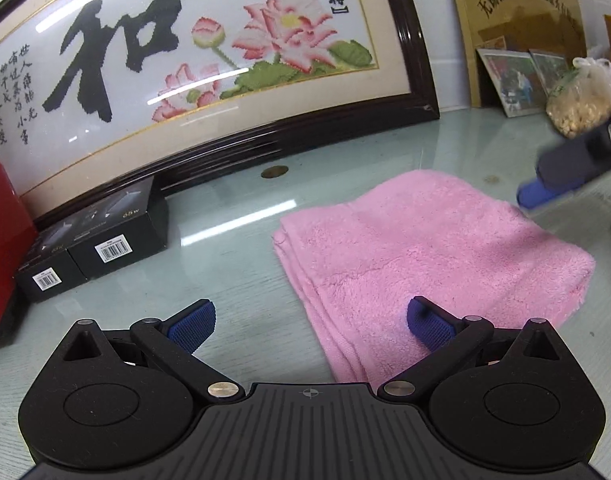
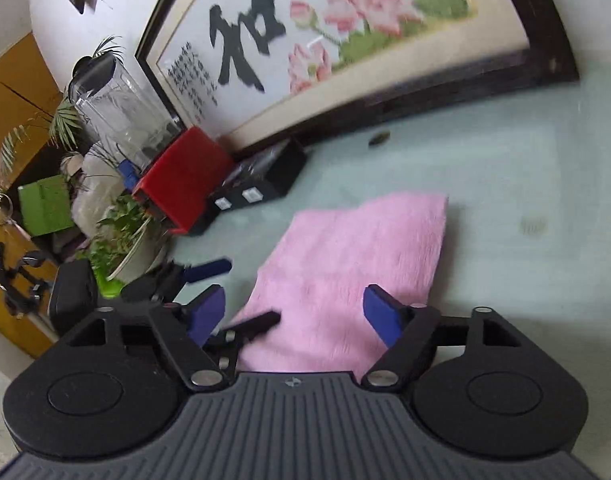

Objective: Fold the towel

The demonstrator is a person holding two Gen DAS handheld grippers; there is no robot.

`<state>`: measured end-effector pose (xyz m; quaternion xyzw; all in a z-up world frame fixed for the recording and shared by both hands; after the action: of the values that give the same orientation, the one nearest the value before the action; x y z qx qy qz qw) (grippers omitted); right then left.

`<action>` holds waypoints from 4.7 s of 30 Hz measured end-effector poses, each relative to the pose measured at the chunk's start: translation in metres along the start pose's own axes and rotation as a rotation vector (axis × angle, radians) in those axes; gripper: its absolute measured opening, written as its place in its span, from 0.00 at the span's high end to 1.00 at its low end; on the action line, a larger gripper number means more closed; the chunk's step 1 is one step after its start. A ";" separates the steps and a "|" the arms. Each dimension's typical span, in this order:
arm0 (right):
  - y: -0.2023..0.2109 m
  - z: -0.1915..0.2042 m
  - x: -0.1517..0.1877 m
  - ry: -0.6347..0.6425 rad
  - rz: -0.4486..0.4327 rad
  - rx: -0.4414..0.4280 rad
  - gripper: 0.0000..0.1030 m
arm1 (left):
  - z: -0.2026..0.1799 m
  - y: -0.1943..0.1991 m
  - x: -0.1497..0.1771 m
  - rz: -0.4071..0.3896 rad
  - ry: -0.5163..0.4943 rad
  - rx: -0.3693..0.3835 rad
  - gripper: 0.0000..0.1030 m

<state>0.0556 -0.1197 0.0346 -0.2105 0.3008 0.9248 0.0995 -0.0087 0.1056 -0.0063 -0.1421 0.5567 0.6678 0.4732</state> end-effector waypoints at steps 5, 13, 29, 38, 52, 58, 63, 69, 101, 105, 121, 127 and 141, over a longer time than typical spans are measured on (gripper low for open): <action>-0.035 -0.013 -0.026 -0.025 0.029 0.105 0.17 | 0.005 -0.002 0.001 0.013 0.025 0.019 0.00; -0.009 -0.013 -0.017 0.027 -0.042 0.045 0.14 | 0.006 0.000 0.000 0.006 0.033 0.007 0.00; 0.006 0.035 0.043 0.486 0.067 0.025 0.09 | 0.003 -0.004 0.000 0.013 0.046 -0.023 0.00; -0.028 0.048 0.074 0.691 0.112 0.231 0.05 | 0.013 0.000 0.004 0.042 0.085 -0.019 0.00; -0.003 0.040 0.058 0.563 0.104 0.099 0.04 | 0.017 0.003 0.004 0.045 0.095 -0.048 0.00; 0.005 0.028 0.041 0.496 -0.075 0.219 0.04 | 0.039 0.008 0.007 0.039 0.187 -0.173 0.00; -0.005 0.019 0.037 0.460 -0.088 0.288 0.04 | 0.038 -0.003 0.009 0.116 0.172 -0.146 0.00; -0.021 0.010 0.038 0.430 -0.005 0.308 0.04 | 0.033 -0.007 0.010 0.133 0.160 -0.139 0.00; -0.001 -0.037 -0.014 0.369 -0.199 0.561 0.04 | -0.023 -0.079 -0.064 0.102 0.104 -0.257 0.07; 0.007 -0.043 -0.016 0.294 -0.194 0.502 0.05 | -0.022 -0.078 -0.065 0.093 0.113 -0.262 0.07; 0.029 -0.034 -0.003 0.277 -0.318 0.478 0.01 | -0.020 -0.034 -0.057 -0.002 0.228 -0.297 0.03; 0.042 -0.046 -0.009 0.191 -0.359 0.493 0.01 | -0.024 -0.020 -0.057 -0.061 0.248 -0.312 0.00; 0.043 -0.050 -0.001 0.234 -0.386 0.603 0.01 | -0.028 -0.010 -0.054 -0.088 0.269 -0.320 0.00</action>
<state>0.0598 -0.1835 0.0206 -0.3287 0.5236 0.7288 0.2943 0.0176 0.0548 0.0165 -0.3273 0.4953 0.7013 0.3946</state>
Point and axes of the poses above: each gripper's, at about its wrist camera, not at the fingertips, and y roughly against the way its jaws point, z to its left, x to its underside, the point moved 2 cm from there along -y, roughly the way its jaws point, and after that the axes turned 12 degrees about -y, right-handed, at the moved point
